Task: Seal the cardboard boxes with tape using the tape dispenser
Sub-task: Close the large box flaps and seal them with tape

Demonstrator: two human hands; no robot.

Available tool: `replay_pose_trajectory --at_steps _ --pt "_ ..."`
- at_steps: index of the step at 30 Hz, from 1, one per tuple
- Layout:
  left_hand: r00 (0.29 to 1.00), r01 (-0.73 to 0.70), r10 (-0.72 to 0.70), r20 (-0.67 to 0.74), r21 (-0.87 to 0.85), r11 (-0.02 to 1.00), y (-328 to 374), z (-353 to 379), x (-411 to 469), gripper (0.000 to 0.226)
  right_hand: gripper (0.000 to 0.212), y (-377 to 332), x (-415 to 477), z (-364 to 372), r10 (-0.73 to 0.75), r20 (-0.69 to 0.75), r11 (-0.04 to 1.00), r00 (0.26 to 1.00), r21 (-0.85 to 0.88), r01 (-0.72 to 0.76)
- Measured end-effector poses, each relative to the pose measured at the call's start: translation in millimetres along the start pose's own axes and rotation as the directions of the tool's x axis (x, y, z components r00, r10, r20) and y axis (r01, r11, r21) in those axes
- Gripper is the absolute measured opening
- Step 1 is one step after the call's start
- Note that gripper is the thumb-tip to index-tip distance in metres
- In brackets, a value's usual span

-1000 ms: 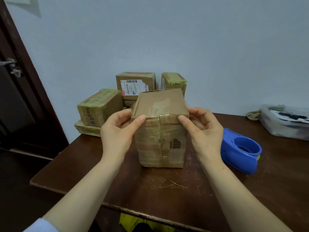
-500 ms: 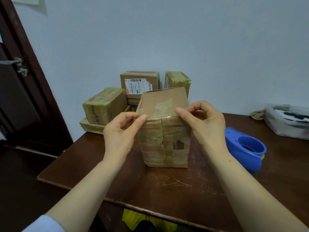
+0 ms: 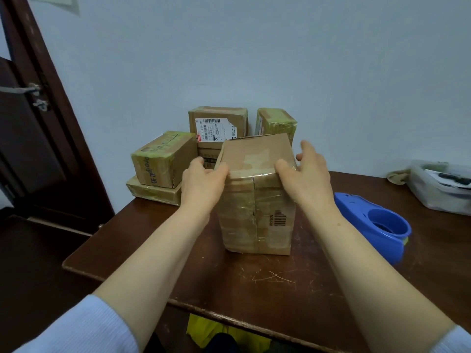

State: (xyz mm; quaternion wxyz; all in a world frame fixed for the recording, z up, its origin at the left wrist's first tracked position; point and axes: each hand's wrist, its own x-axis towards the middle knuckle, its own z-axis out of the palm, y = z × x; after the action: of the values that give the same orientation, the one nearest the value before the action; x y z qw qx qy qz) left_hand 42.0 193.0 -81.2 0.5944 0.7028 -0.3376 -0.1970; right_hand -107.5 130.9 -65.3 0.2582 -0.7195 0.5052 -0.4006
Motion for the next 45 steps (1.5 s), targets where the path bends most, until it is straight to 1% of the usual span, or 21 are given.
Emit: replay_pose_trajectory --at_steps 1,2,4,5,6,8,10,15,17,21,23,25,28,30,33,35,37,39,42,43,45 --pt "0.998 0.034 -0.033 0.054 -0.027 0.999 2 2 1 0.037 0.033 0 -1 3 -0.008 0.012 0.999 1.0 -0.044 0.009" --pt "0.994 0.06 -0.055 0.092 -0.05 0.997 5 4 -2 0.043 0.037 0 -2 5 -0.008 0.025 0.997 1.0 -0.073 0.01" --pt "0.988 0.091 -0.08 0.128 -0.077 0.993 6 7 -4 0.069 0.074 -3 -5 7 0.038 0.06 0.999 0.997 -0.029 -0.036" --pt "0.989 0.082 -0.071 0.128 -0.088 0.993 5 7 -4 0.067 0.09 -5 -5 6 0.069 0.067 0.997 0.995 0.017 -0.07" --pt "0.99 0.067 -0.054 0.127 -0.097 0.993 5 7 -2 0.053 0.094 -7 -5 5 0.082 0.077 0.994 0.994 0.063 -0.087" --pt "0.994 0.036 -0.027 0.11 -0.085 0.996 5 4 3 0.027 0.082 -9 -1 2 0.087 0.08 0.994 0.993 0.064 -0.093" --pt "0.997 -0.014 0.018 0.075 -0.054 0.998 2 1 7 0.02 0.073 -7 4 0 0.067 0.062 0.997 0.996 0.021 -0.068" --pt "0.994 -0.105 0.105 -0.021 0.016 0.994 -11 -2 16 0.039 0.037 7 10 -10 0.087 0.002 0.959 0.996 0.271 -0.085" --pt "0.989 -0.149 0.149 0.01 0.11 0.983 -10 -3 13 0.056 0.023 7 12 -12 0.058 -0.01 0.975 0.998 0.217 -0.055" --pt "0.984 -0.156 0.134 0.118 0.206 0.966 -1 -1 5 0.066 0.055 -13 5 -1 -0.012 0.046 0.983 0.999 -0.184 0.021" --pt "0.988 -0.14 0.122 0.099 0.198 0.97 -1 -1 7 0.061 0.06 -15 5 1 -0.008 0.054 0.962 0.999 -0.272 0.022" --pt "0.992 -0.12 0.111 0.067 0.162 0.979 -4 -1 12 0.056 0.047 -10 9 -2 -0.034 0.032 0.964 0.999 -0.262 0.042" --pt "0.995 -0.103 0.102 0.018 0.091 0.99 -11 -5 18 0.031 0.03 3 17 -13 -0.038 -0.002 0.999 0.999 -0.006 0.038" --pt "0.994 -0.108 0.109 0.003 0.102 0.989 -13 -6 20 0.039 0.026 5 17 -17 -0.028 0.001 0.997 1.0 0.078 0.028" --pt "0.988 -0.141 0.129 0.083 0.164 0.976 -7 -5 13 0.068 0.05 4 16 -16 -0.049 0.058 0.998 0.997 0.051 0.046" --pt "0.98 -0.184 0.158 0.12 0.248 0.951 -3 -2 5 0.06 0.061 -4 9 -10 -0.074 0.12 0.99 0.99 -0.113 0.088" --pt "0.981 -0.185 0.163 0.103 0.257 0.949 -4 -1 8 0.05 0.065 -6 9 -8 -0.064 0.112 0.975 0.992 -0.204 0.086" --pt "0.982 -0.179 0.161 0.095 0.232 0.956 -5 -4 10 0.049 0.052 -1 13 -11 -0.081 0.075 0.984 0.994 -0.155 0.092" --pt "0.985 -0.169 0.158 0.074 0.167 0.971 -10 -9 9 0.049 0.036 9 13 -20 -0.036 0.065 0.993 0.997 0.118 0.028" --pt "0.985 -0.161 0.15 0.081 0.141 0.977 -11 -10 8 0.046 0.036 10 10 -20 -0.039 0.079 0.988 0.996 0.149 0.027" --pt "0.983 -0.091 0.08 0.163 0.06 0.994 -9 -11 0 0.044 0.044 10 4 -20 -0.105 0.099 0.994 0.99 0.04 0.101"
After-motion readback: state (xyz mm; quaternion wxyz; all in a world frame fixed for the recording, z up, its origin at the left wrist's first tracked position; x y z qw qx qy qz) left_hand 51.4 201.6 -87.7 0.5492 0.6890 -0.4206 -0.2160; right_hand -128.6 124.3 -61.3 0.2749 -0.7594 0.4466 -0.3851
